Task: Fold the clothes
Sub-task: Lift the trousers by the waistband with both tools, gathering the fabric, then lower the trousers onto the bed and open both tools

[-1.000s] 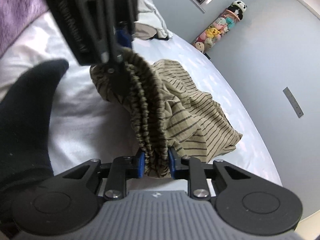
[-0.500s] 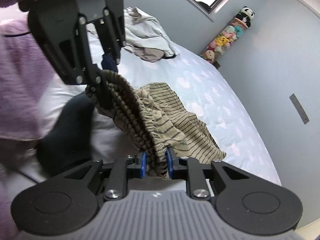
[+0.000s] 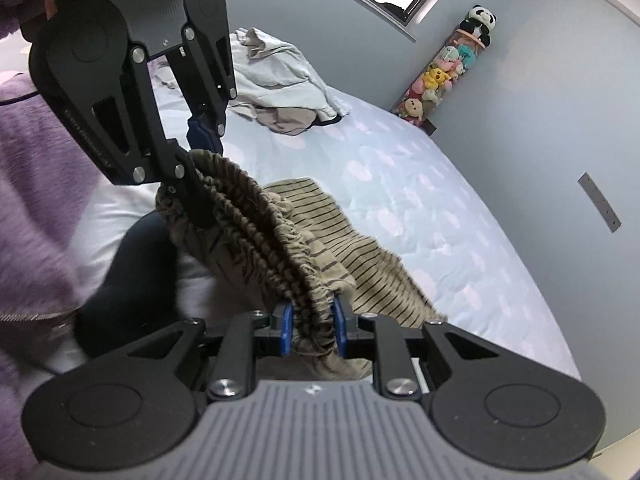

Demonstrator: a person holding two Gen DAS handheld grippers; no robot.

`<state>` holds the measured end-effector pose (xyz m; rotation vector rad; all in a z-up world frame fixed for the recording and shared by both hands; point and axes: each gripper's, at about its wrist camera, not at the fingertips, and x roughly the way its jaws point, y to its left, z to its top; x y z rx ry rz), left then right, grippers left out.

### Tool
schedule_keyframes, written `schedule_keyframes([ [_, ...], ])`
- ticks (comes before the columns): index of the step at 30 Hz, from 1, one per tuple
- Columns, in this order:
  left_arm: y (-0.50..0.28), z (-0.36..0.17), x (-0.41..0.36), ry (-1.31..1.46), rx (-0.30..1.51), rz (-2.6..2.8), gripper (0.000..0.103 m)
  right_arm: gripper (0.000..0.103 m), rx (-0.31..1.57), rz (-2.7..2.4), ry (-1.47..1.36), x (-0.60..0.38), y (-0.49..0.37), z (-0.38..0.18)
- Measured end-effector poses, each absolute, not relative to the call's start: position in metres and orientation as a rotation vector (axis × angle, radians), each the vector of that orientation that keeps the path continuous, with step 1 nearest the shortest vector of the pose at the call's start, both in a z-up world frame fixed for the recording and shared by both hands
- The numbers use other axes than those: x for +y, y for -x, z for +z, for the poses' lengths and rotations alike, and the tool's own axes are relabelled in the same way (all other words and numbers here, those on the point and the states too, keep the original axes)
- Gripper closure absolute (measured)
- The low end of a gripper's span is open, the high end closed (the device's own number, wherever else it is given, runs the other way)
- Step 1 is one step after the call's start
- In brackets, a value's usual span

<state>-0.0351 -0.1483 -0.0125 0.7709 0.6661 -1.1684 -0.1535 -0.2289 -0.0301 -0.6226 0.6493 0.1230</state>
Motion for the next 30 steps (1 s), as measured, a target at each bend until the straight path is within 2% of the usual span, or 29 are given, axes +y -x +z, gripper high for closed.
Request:
schedule_keyframes([
  [11,-0.073,-0.019,-0.197,-0.75,0.656,-1.076,0.081,0.079,0.653,0.056,0.621,-0.266,0.035,-0.031],
  [17,-0.146,-0.061,-0.218,-0.652,0.741,-1.038,0.076,0.079,0.722,0.039,0.568,-0.292,-0.038,-0.06],
  [24,-0.206,-0.115,-0.226,-0.463,0.846,-0.995,0.075,0.079,0.811,0.034,0.471,-0.327,-0.099,-0.109],
  [25,-0.209,-0.12,-0.225,-0.447,0.856,-0.985,0.075,0.078,0.821,0.038,0.456,-0.33,-0.104,-0.115],
  [30,-0.216,-0.127,-0.212,-0.352,0.859,-0.895,0.062,0.062,0.796,-0.007,0.423,-0.337,-0.106,-0.128],
])
